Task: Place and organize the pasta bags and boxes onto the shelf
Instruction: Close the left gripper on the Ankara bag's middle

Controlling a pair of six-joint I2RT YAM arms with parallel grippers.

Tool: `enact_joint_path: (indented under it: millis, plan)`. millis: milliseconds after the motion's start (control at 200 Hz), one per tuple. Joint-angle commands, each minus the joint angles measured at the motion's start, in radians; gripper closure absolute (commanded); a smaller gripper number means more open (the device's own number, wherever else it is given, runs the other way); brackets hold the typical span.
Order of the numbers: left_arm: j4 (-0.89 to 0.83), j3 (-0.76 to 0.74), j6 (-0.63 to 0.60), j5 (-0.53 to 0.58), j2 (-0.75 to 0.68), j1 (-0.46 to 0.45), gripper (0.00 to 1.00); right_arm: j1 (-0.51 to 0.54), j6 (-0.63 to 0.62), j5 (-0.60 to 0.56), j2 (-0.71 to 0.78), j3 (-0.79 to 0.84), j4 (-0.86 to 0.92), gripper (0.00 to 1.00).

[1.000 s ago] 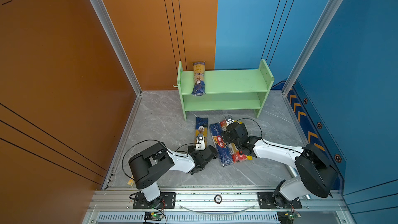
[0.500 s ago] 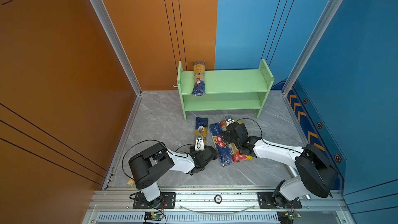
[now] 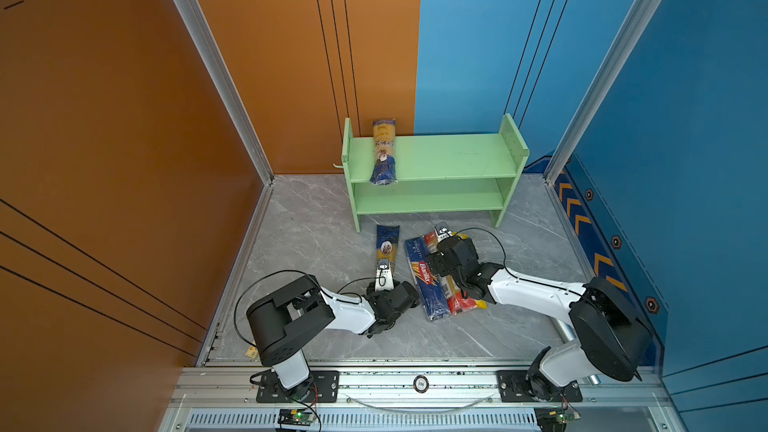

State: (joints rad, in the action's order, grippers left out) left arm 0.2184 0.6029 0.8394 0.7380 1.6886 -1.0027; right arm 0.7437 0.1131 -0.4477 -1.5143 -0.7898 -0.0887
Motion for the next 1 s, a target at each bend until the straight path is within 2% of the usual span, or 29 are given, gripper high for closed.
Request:
enact_joint_path:
  millis: [0, 85, 220, 526, 996]
  plan:
    - [-0.106, -0.03, 0.007, -0.078, 0.018, -0.014, 0.86, -0.006, 0.026, 0.004, 0.001, 0.007, 0.003, 0.0]
    - [-0.107, -0.025, -0.003, -0.088, 0.017, -0.014, 1.0, -0.005, 0.026, 0.004, 0.002, 0.006, 0.003, 0.0]
    - [-0.129, -0.012, -0.013, -0.09, 0.007, -0.014, 1.0, -0.005, 0.026, 0.001, 0.005, 0.008, 0.006, 0.0]
    - [-0.347, 0.098, -0.085, -0.074, -0.056, -0.013, 1.0, -0.005, 0.024, -0.002, 0.01, 0.011, 0.004, 0.0]
    - [-0.318, 0.041, -0.09, -0.202, -0.257, 0.051, 1.0, -0.006, 0.025, -0.003, 0.011, 0.012, 0.009, 0.0]
